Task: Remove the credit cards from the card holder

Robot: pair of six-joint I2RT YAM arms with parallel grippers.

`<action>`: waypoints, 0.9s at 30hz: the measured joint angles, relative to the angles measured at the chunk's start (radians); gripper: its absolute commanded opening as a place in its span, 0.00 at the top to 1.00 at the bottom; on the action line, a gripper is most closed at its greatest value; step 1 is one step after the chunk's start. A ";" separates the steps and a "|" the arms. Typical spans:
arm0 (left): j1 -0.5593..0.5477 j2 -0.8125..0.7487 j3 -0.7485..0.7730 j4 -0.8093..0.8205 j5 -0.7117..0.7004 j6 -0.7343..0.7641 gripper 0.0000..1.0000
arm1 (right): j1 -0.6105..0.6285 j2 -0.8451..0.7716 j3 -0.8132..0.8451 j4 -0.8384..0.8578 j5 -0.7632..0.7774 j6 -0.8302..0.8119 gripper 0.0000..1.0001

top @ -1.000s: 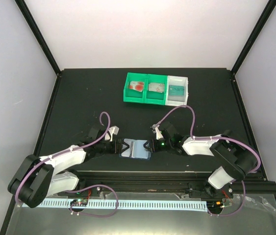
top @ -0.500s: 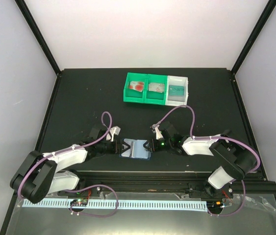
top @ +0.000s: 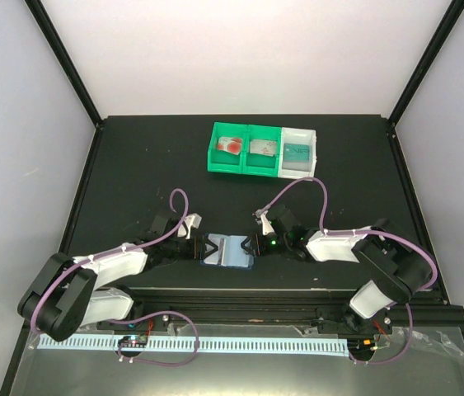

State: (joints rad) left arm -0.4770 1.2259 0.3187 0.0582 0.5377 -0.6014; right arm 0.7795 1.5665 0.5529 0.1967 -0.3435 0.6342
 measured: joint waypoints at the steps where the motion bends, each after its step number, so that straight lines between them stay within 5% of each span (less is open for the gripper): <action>1: 0.000 0.000 0.000 0.000 -0.002 0.000 0.43 | 0.000 0.000 0.000 0.000 0.000 0.000 0.61; 27: -0.003 0.030 -0.021 0.116 0.094 -0.092 0.54 | 0.000 0.002 0.000 0.006 -0.005 0.000 0.62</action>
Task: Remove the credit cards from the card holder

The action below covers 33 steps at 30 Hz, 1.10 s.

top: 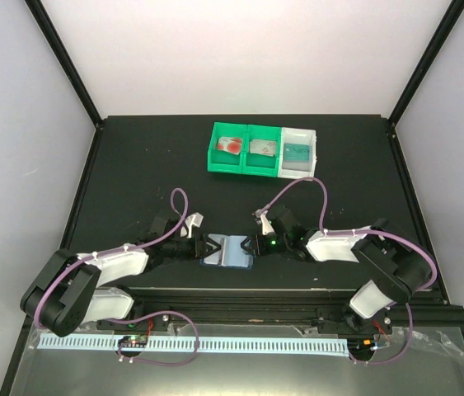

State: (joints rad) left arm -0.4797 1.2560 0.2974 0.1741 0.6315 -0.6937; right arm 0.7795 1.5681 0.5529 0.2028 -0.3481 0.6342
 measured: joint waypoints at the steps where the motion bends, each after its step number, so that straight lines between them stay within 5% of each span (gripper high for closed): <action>1: -0.002 0.001 -0.001 0.010 0.004 -0.008 0.54 | 0.000 0.000 0.000 0.000 -0.002 0.000 0.62; 18: -0.014 -0.113 0.033 -0.190 -0.137 0.026 0.46 | 0.000 0.004 0.000 0.008 -0.003 0.000 0.63; 33: -0.014 -0.010 0.031 -0.115 -0.092 0.012 0.49 | 0.000 0.005 0.000 0.011 -0.003 0.000 0.63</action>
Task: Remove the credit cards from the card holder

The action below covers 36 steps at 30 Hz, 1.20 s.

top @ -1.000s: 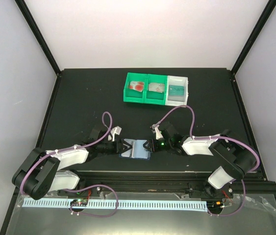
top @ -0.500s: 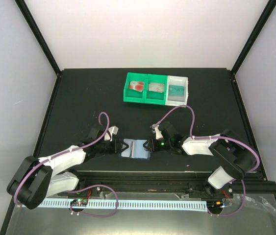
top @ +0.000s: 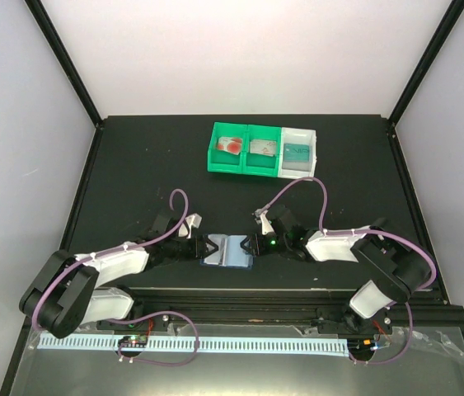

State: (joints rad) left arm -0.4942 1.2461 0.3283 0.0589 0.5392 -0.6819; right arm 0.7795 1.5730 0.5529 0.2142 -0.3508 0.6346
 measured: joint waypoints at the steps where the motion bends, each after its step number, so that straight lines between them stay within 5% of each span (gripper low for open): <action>1: 0.000 0.000 0.000 0.002 0.000 -0.002 0.49 | 0.000 0.001 0.000 0.003 0.000 0.000 0.63; 26: -0.072 0.154 -0.006 0.266 0.129 -0.150 0.48 | 0.000 0.011 0.000 0.041 -0.006 0.016 0.65; 36: -0.080 0.151 -0.006 0.412 0.206 -0.230 0.46 | 0.000 -0.200 0.019 -0.203 0.157 -0.009 0.61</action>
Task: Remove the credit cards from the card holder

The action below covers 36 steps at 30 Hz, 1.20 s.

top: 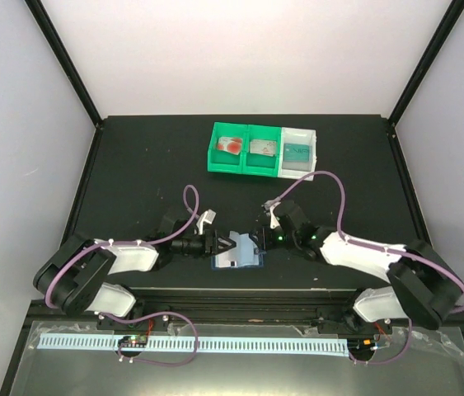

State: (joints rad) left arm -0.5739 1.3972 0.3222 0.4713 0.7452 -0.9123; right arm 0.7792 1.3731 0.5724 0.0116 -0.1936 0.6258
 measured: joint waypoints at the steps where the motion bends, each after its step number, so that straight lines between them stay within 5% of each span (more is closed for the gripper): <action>1: 0.000 0.002 0.000 0.009 0.003 -0.004 0.46 | 0.000 -0.024 0.004 -0.013 0.009 -0.002 0.61; 12: -0.011 0.019 0.000 0.033 0.009 -0.020 0.46 | 0.017 -0.081 0.011 -0.043 0.031 0.004 0.60; 22: -0.154 0.095 0.120 0.089 0.011 -0.054 0.46 | 0.017 -0.237 -0.017 -0.084 0.116 0.001 0.63; 33: -0.148 0.096 0.118 0.091 -0.024 -0.030 0.47 | 0.017 -0.183 -0.102 0.040 -0.018 0.058 0.65; 36: -0.132 0.093 0.118 0.082 -0.023 -0.019 0.46 | 0.017 -0.171 -0.104 0.064 -0.038 0.067 0.78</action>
State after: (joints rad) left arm -0.7055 1.4899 0.4400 0.5537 0.7219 -0.9318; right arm 0.7963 1.2018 0.4686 0.0753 -0.2314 0.6926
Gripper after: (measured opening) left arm 0.527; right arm 0.333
